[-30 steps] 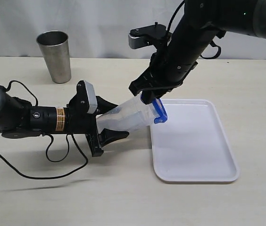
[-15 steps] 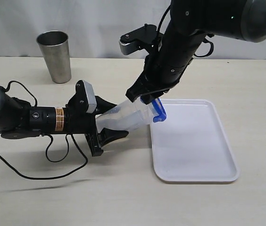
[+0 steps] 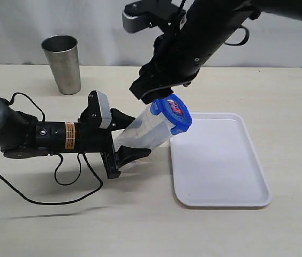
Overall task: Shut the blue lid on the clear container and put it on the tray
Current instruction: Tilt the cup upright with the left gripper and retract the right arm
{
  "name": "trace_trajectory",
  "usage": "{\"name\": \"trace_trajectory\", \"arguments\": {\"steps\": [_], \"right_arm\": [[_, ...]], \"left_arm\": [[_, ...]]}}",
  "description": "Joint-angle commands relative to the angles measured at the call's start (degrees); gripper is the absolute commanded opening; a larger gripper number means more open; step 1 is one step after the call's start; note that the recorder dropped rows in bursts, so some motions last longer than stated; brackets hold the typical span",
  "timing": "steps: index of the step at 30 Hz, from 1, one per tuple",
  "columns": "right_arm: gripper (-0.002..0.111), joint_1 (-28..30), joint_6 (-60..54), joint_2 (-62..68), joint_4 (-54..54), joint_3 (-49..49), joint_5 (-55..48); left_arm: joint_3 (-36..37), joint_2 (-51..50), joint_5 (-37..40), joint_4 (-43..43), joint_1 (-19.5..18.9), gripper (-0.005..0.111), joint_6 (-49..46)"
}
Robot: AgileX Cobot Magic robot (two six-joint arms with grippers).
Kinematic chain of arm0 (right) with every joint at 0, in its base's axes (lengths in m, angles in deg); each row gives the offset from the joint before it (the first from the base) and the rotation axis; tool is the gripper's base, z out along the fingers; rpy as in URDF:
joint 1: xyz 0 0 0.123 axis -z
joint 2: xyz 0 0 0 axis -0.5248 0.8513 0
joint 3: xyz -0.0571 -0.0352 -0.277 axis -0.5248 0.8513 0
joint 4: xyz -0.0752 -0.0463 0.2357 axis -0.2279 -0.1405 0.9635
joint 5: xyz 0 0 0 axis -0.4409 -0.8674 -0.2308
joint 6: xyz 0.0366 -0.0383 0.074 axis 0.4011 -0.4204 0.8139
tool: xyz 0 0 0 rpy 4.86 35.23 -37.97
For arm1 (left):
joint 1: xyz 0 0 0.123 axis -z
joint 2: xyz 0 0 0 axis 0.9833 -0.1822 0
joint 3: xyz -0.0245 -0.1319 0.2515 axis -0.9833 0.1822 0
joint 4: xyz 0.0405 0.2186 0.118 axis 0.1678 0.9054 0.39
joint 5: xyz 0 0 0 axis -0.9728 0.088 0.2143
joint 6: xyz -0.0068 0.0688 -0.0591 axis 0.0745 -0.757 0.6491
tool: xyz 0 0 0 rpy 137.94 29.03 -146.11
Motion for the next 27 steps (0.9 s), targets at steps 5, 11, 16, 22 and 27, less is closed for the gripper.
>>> {"name": "trace_trajectory", "arguments": {"steps": [5,11,16,22,27], "right_arm": [[0.02,0.1,3.0,-7.2,-6.1,7.1,8.4],[0.005,6.9,15.7,-5.1,-14.7,15.4,15.6],[0.005,11.4,15.5,-0.2,-10.9,15.9,14.5],[0.005,10.6,-7.0,2.7,17.0,15.8,13.8],[0.005,10.6,-8.6,2.4,18.8,15.5,12.1]], "left_arm": [[-0.3,0.4,-1.5,-0.4,0.4,0.0,0.1],[-0.3,0.4,-3.7,0.0,0.4,0.0,0.1],[-0.3,0.4,-4.6,0.4,0.4,0.0,0.1],[-0.3,0.4,-4.8,0.3,0.4,0.0,0.1],[-0.3,0.4,-4.8,0.3,0.4,0.0,0.1]]}}
